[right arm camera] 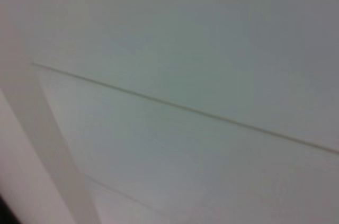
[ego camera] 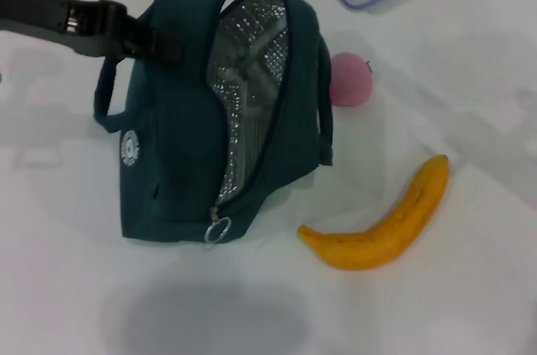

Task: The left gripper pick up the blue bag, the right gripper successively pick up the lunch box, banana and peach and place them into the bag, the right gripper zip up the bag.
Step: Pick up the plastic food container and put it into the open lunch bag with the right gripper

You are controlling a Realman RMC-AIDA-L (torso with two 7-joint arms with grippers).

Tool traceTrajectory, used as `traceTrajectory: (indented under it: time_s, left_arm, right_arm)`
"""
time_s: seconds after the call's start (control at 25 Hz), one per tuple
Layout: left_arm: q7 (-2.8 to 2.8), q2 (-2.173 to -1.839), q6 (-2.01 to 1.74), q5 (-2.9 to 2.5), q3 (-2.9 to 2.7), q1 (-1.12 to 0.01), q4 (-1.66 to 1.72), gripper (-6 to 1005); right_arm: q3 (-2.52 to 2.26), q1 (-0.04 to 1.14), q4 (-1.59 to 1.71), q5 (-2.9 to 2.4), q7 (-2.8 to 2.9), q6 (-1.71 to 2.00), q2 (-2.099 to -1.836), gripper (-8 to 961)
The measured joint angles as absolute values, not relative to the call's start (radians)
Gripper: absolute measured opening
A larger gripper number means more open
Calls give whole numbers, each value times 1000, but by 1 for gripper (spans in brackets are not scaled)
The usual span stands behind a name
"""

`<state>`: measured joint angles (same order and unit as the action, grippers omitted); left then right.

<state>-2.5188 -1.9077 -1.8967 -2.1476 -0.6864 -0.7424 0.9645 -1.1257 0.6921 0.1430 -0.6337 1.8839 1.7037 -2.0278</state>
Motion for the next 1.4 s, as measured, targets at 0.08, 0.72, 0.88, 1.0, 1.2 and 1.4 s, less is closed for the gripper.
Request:
traceTrajectory:
  time_s: [0.08, 0.72, 0.88, 1.0, 1.2, 1.4]
  left_arm:
    - [-2519, -1914, -1891, -2148, -692, -750, 964, 33]
    - [-2509, -1943, -1849, -2148, -730, -759, 965, 33]
    - [-2507, -1945, -1849, -2147, -731, -759, 962, 33]
    - [-2501, -1941, -1848, -2143, -731, -760, 942, 33]
    - [-2494, -1939, -1848, -2139, -728, -760, 926, 33]
    - [-2493, -1944, -1848, -2137, -726, -761, 926, 33]
  right_arm:
    - [-1127, 725, 138, -634, 1890, 1701, -2028, 94]
    - [-1306, 829, 132, -634, 1896, 1577, -2028, 93]
    - [-1347, 823, 136, -634, 1893, 1553, -2028, 93]
    - [-1377, 808, 139, -633, 1890, 1535, -2028, 93]
    - [-1435, 792, 145, -635, 1888, 1498, -2028, 93]
    - [-1470, 785, 154, -637, 1886, 1468, -2028, 94]
